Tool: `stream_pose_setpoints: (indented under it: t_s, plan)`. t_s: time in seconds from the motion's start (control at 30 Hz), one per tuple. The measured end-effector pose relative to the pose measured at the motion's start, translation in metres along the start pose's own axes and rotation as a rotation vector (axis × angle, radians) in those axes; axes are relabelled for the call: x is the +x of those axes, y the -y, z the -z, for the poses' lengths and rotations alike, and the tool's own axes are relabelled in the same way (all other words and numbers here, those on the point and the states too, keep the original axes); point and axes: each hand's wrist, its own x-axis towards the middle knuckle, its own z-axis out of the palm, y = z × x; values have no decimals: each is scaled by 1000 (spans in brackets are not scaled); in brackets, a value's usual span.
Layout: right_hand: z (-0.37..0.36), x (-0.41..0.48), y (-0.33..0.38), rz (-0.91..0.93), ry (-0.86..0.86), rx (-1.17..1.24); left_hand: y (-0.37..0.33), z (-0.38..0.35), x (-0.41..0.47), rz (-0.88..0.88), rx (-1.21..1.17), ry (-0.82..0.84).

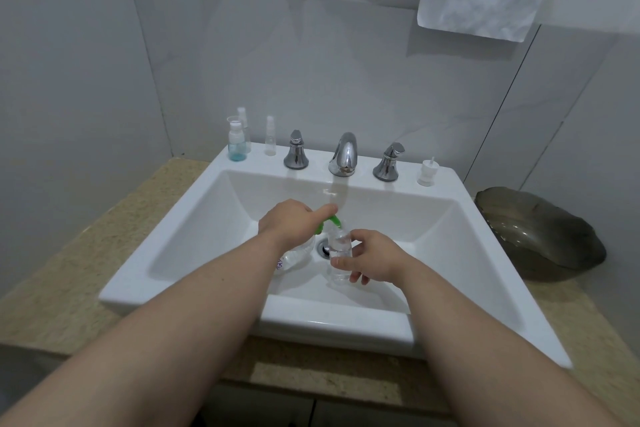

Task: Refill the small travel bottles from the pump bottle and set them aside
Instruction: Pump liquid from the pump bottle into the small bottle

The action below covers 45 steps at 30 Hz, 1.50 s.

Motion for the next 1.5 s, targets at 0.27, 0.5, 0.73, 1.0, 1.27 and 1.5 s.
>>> stream_pose_setpoints:
  t_s: [0.27,0.5,0.73,1.0,1.27,1.5]
  plan:
    - [0,-1,0,-18,14,-24,0,-1,3,-13,23,-15]
    - [0,-2,1,-32,31,-55,0,-2,3,-38,56,-10]
    - [-1,1,-4,-33,38,-36,2,-2,0,-66,86,-13]
    - [0,4,-5,-27,21,-27,6,3,-1,-73,32,4]
    - [0,4,-6,-29,18,-15,5,-1,0,-69,46,-7]
    - [-1,2,-3,-20,18,-3,0,-1,1,-39,66,-14]
